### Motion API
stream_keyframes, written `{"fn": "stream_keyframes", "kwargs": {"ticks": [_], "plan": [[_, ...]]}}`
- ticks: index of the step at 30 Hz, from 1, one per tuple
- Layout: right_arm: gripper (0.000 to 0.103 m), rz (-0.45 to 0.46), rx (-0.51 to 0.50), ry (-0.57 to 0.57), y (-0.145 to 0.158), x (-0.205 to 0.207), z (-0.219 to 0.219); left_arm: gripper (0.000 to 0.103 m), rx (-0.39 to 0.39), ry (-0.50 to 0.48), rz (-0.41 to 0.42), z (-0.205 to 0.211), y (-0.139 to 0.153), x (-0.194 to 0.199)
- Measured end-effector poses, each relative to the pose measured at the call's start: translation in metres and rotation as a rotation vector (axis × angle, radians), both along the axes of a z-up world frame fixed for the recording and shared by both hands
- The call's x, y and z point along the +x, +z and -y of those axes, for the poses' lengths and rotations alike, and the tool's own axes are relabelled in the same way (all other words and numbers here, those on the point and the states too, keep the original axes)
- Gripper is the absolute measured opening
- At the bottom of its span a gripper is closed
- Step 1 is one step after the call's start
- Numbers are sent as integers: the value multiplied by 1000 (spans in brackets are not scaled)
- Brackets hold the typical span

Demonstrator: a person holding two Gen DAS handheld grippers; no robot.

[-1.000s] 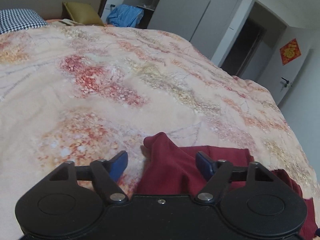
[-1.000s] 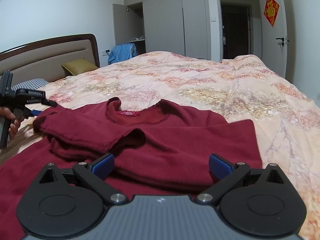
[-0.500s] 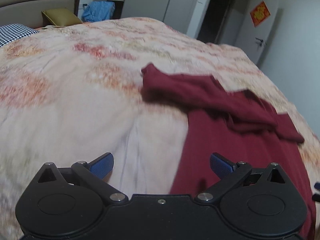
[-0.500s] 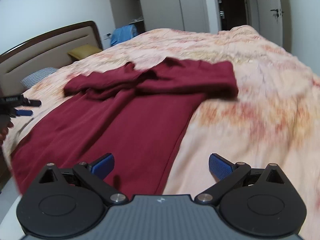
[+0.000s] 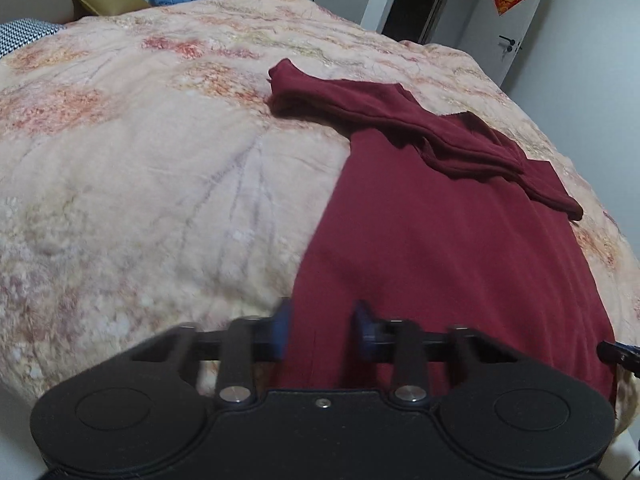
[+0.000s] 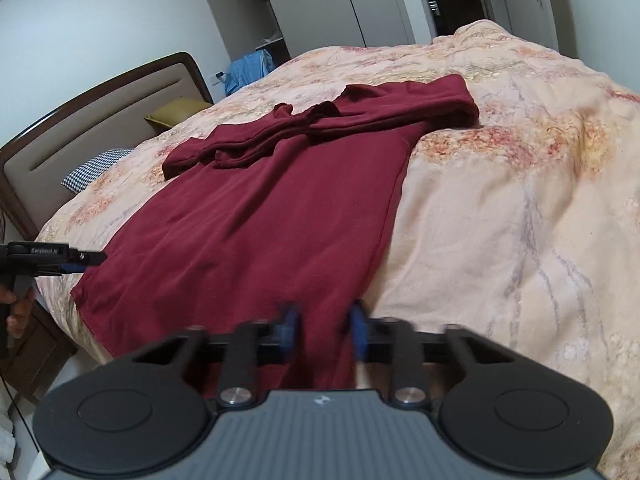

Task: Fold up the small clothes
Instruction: 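Grasp the shirt hem with both grippers and lift it toward the collar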

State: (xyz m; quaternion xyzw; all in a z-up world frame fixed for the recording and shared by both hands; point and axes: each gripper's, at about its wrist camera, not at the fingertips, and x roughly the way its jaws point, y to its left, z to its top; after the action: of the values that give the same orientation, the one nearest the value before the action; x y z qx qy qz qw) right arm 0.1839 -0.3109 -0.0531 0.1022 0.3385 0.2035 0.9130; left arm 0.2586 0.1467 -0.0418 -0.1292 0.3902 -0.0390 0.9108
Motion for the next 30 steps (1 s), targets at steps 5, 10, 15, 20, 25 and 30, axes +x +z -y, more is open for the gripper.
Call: {"fn": "stream_keyframes", "kwargs": {"ticks": [5,10,15,20,25,30], "plan": [[7,-4,37,12,15,-3,15,5,-24,92,12,13,21,-24],[7,13,60,41,50,-12,42,5,-78,76,83,33,57,-85],[7,31,-26,87,67,-31,57,1,-78,84,70,46,44,-133],[7,-2,-49,77,38,-36,59,1,-115,138,35,42,7,-128],[9,45,-96,63,21,-44,55,3,-62,114,67,50,3,-131],[20,100,-176,67,19,-57,49,20,-66,111,70,49,2,-135]]}}
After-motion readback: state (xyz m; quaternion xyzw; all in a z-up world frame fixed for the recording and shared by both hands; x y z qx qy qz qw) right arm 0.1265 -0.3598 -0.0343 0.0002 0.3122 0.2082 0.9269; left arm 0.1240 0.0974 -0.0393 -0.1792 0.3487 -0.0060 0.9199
